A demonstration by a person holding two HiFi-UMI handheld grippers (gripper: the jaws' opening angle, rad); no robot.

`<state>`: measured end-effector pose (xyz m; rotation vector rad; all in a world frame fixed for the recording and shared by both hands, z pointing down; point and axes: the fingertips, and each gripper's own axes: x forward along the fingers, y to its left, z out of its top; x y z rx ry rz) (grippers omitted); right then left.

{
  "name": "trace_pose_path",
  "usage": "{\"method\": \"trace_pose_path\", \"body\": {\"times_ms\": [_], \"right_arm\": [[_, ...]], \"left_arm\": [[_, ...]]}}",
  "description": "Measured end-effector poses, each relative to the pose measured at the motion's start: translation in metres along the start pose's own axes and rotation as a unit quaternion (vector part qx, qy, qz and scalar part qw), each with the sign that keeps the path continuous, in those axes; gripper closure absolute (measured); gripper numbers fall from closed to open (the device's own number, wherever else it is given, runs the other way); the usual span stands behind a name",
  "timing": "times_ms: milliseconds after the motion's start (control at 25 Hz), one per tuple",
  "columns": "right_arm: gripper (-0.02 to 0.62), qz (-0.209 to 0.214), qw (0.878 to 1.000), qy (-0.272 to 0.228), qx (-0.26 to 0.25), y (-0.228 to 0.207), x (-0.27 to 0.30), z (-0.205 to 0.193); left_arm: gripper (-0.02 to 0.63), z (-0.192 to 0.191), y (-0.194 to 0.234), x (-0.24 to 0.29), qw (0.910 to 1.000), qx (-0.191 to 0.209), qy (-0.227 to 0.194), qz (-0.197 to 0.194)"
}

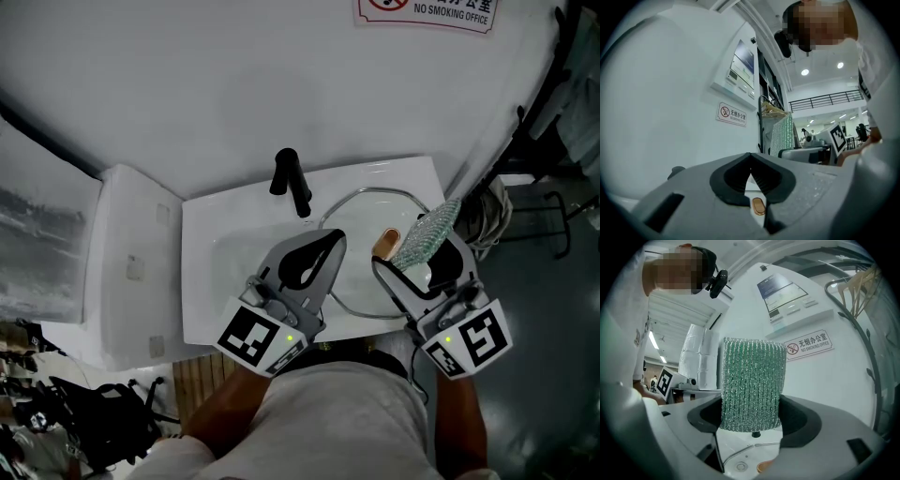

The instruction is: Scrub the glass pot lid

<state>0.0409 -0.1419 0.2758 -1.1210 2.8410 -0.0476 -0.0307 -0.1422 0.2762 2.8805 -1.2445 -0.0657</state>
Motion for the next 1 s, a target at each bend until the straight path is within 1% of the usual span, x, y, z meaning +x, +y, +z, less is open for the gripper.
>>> {"method": "trace_pose_path", "body": {"times_ms": [200, 1000], "right_arm": [[0.247, -0.013, 1.0, 0.004, -0.019, 0.0015, 0.0003, -0.003], [0.247, -0.007, 1.0, 0.013, -0.02, 0.0085, -0.0027, -0.0069]], "left_arm": [[0.591, -0.0006, 0.0009, -0.0013, 1.0, -0.003, -0.001, 0.0], [0.591, -0.0012, -0.0025, -0.004, 1.0, -0.005, 0.0, -0.003]]}}
